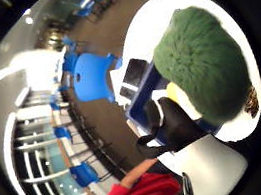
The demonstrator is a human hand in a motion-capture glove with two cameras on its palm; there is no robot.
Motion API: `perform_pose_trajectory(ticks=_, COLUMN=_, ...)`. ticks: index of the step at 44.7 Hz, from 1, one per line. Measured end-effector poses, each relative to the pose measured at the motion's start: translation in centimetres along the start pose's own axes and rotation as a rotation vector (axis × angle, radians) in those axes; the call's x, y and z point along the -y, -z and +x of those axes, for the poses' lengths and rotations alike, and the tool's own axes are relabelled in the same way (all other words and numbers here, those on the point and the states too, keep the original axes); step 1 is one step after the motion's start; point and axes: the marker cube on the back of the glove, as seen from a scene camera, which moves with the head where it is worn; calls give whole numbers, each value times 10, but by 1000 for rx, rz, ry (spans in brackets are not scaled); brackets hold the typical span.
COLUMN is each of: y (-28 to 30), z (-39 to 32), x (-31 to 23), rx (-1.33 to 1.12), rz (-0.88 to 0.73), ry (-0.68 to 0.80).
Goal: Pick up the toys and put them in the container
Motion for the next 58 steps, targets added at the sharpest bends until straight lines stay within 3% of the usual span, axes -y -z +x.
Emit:
perform_pose_trajectory(ticks=8, y=-2, z=9, x=-13, rx=101, rz=21, ry=89)
perform_pose_trajectory(ticks=17, y=-10, z=45, x=-26, rx=94, rz=21, ry=68)
perform_pose_trajectory(ticks=39, y=-60, z=193, x=-42, rx=26, rz=-59, ry=-212)
perform_pose_trajectory(ticks=58, y=-133, z=272, x=-44, rx=-27, rz=-165, ry=-390)
